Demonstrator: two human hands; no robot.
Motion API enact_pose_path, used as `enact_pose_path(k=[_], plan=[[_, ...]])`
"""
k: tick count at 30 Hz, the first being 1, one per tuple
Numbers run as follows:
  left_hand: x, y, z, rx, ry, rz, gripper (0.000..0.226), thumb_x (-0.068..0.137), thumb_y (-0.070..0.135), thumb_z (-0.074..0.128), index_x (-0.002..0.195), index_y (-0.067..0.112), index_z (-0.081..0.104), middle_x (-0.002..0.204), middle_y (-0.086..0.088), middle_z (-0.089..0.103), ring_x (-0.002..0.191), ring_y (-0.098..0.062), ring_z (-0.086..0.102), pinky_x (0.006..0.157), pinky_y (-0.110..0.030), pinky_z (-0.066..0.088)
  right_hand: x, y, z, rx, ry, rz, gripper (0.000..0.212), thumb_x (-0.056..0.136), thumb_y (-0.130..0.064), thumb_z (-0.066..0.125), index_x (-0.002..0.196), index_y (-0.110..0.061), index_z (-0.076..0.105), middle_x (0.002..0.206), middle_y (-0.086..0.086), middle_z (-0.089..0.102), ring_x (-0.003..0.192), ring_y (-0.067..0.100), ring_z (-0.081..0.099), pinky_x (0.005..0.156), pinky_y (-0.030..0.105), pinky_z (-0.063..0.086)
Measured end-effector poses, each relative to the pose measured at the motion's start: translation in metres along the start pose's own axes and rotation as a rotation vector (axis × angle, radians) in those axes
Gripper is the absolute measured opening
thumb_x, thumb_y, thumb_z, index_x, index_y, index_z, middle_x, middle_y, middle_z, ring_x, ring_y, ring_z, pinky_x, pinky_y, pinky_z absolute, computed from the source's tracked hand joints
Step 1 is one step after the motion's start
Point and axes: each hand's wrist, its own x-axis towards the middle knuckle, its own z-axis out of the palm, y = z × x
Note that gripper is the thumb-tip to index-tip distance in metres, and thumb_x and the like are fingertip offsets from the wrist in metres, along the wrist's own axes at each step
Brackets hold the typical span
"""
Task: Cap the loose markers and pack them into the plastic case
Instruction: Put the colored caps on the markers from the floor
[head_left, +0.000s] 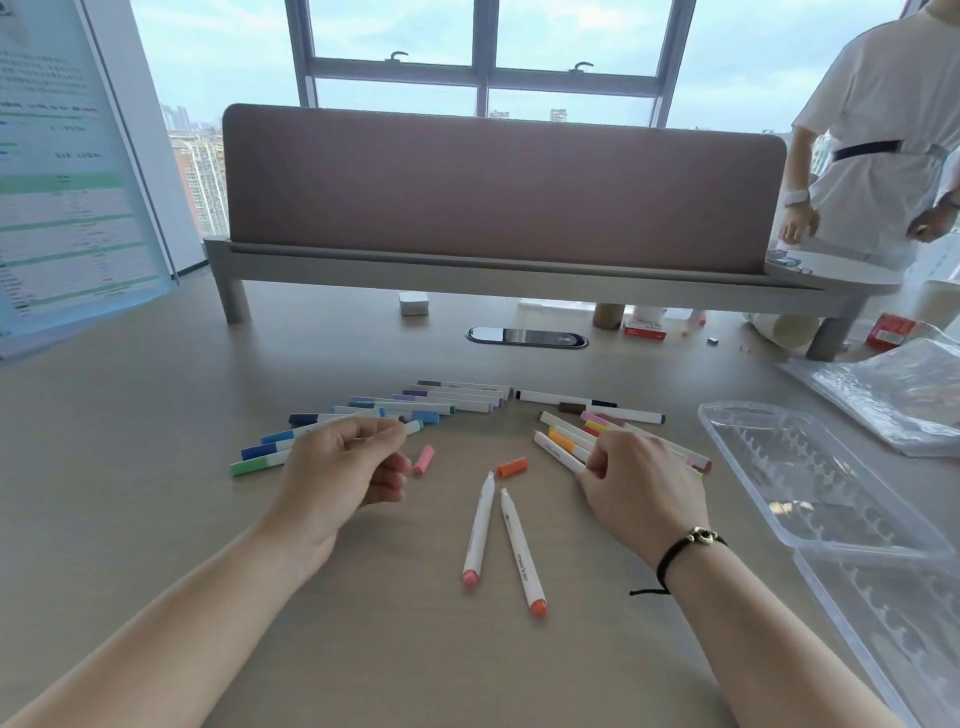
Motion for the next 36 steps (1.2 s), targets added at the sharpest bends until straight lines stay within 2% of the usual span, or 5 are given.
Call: enact_pose_path(k=[7, 18, 23, 29, 36], plan=[[-0.003, 0.002, 0.002, 0.015, -0.014, 0.018, 0.013, 0.09, 0.022, 0.07, 0.09, 0.011, 0.074, 0.068, -0.01, 0.069, 0.058, -0.019, 0.063, 0.059, -0.033, 0.056, -0.004, -0.005, -0.007, 0.0, 0.058, -0.064, 0.01, 0.088, -0.038, 0.062, 0.091, -0.028, 0.063, 0.094, -0.012, 0.064, 0.096, 0.017, 0.061, 0.063, 0.029, 0.041], [0.002, -0.008, -0.001, 0.401, 0.014, 0.264, 0.004, 0.093, 0.019, 0.067, 0.092, 0.022, 0.07, 0.069, 0.0, 0.072, 0.057, -0.011, 0.065, 0.055, -0.028, 0.056, -0.028, -0.04, -0.011, 0.364, -0.238, -0.246, 0.02, 0.085, -0.05, 0.069, 0.082, -0.03, 0.066, 0.069, -0.008, 0.061, 0.06, 0.004, 0.051, 0.056, 0.025, 0.042], [0.005, -0.021, -0.005, 0.684, -0.071, 0.445, 0.017, 0.09, 0.027, 0.069, 0.103, 0.038, 0.067, 0.097, 0.018, 0.066, 0.081, 0.0, 0.06, 0.074, -0.018, 0.046, -0.047, -0.058, -0.007, 0.131, -0.262, -0.483, 0.032, 0.092, -0.06, 0.05, 0.115, -0.043, 0.065, 0.099, -0.013, 0.061, 0.091, 0.004, 0.054, 0.071, 0.027, 0.04], [0.007, -0.023, -0.009, 1.221, -0.304, 0.458, 0.044, 0.098, 0.046, 0.048, 0.142, 0.047, 0.044, 0.151, 0.022, 0.037, 0.139, -0.01, 0.027, 0.115, -0.034, 0.025, -0.053, -0.069, -0.005, 0.056, -0.241, -0.503, 0.031, 0.094, -0.055, 0.05, 0.098, -0.031, 0.07, 0.085, -0.011, 0.049, 0.096, 0.013, 0.052, 0.069, 0.029, 0.027], [0.009, -0.02, -0.013, 1.195, -0.176, 0.492, 0.024, 0.092, 0.042, 0.059, 0.112, 0.038, 0.072, 0.115, 0.019, 0.068, 0.111, -0.012, 0.057, 0.096, -0.036, 0.047, -0.051, -0.067, -0.006, 0.09, -0.261, -0.328, 0.009, 0.087, -0.035, 0.056, 0.094, -0.03, 0.057, 0.093, -0.01, 0.063, 0.09, 0.015, 0.058, 0.072, 0.03, 0.049]])
